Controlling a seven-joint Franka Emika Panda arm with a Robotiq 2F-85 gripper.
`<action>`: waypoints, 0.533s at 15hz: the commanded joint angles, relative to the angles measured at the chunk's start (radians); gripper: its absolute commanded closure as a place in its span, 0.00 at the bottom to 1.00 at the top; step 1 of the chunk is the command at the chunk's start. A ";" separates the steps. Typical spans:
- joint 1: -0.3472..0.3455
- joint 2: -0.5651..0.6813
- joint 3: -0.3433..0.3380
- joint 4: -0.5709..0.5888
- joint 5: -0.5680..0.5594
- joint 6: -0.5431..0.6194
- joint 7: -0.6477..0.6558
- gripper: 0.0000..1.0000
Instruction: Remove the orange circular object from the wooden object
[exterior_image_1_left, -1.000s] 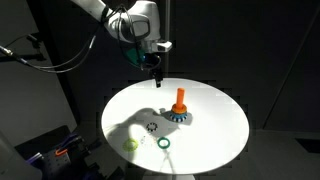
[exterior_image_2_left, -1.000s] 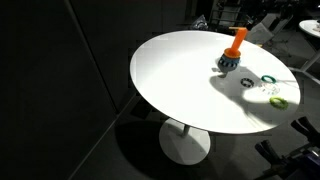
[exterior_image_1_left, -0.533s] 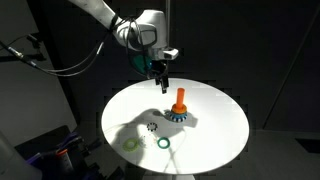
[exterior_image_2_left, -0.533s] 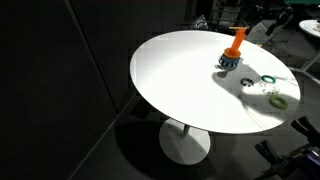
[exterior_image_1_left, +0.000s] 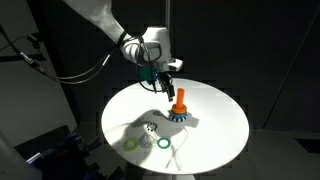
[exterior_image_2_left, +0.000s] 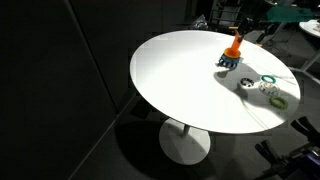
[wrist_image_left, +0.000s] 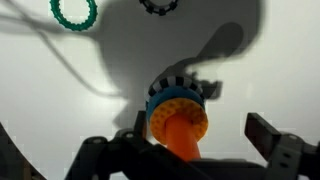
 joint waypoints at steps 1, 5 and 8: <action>0.002 0.057 -0.007 0.034 0.019 0.063 0.000 0.00; 0.003 0.101 -0.014 0.048 0.021 0.132 -0.001 0.00; 0.011 0.134 -0.027 0.063 0.016 0.173 0.010 0.00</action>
